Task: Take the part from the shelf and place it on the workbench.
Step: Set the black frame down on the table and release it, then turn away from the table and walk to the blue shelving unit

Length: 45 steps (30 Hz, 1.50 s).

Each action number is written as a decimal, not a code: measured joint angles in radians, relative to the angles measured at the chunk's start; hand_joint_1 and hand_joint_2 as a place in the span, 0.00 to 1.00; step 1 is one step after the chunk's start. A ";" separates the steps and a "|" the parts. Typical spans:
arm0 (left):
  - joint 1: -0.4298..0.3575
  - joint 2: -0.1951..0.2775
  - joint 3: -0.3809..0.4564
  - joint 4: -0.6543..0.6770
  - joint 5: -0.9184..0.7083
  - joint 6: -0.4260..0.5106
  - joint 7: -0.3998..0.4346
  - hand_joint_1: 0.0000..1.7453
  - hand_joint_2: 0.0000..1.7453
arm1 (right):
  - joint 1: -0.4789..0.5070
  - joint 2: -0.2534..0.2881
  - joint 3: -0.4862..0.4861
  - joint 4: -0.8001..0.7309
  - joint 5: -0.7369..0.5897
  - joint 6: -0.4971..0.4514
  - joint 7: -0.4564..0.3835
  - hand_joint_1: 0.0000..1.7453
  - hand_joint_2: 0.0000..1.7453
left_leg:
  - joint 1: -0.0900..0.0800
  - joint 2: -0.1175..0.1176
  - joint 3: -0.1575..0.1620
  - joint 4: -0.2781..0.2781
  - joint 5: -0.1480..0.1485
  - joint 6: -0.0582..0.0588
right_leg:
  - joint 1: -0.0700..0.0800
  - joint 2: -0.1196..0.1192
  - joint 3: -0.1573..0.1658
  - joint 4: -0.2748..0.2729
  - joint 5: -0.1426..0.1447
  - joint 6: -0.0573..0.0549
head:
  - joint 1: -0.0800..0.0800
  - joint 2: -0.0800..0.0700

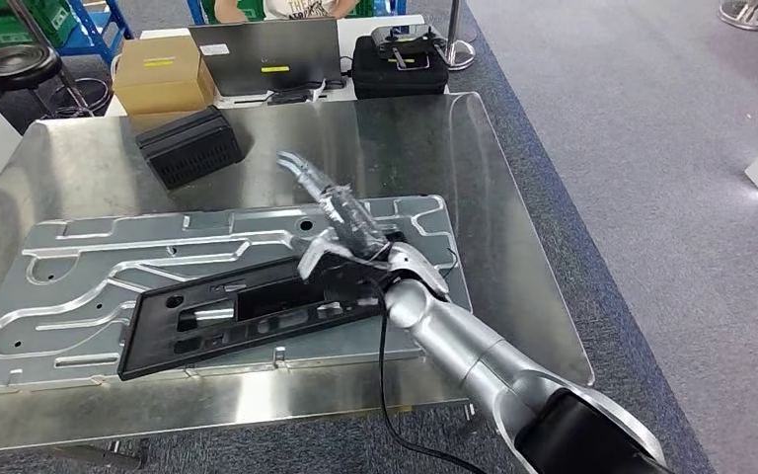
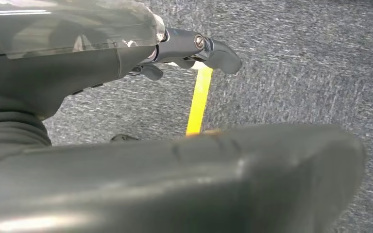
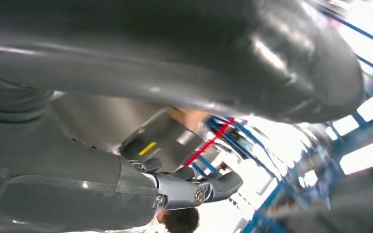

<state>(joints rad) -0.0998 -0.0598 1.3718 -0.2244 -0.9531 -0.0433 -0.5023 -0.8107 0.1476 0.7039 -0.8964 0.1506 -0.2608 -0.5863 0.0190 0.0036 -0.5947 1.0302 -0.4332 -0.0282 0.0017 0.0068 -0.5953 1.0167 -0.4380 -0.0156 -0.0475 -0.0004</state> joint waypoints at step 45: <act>0.021 0.001 0.006 0.000 0.021 -0.001 -0.014 0.00 0.00 | 0.783 -0.360 -1.024 -1.025 -0.244 0.031 -0.112 0.00 0.00 | -0.019 0.000 -0.018 -0.027 0.031 0.056 | -0.013 -0.007 0.063 0.049 -0.061 0.046 | -0.001 0.000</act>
<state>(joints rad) -0.0793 -0.0591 1.3775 -0.2243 -0.9319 -0.0446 -0.5163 -0.0277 -0.2124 -0.3198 -1.9214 -0.0935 -0.2297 -0.6986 0.0000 0.0033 -0.6127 1.0028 -0.4027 0.0276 -0.0113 0.0002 -0.5326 1.0660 -0.4986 0.0305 -0.0481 -0.0004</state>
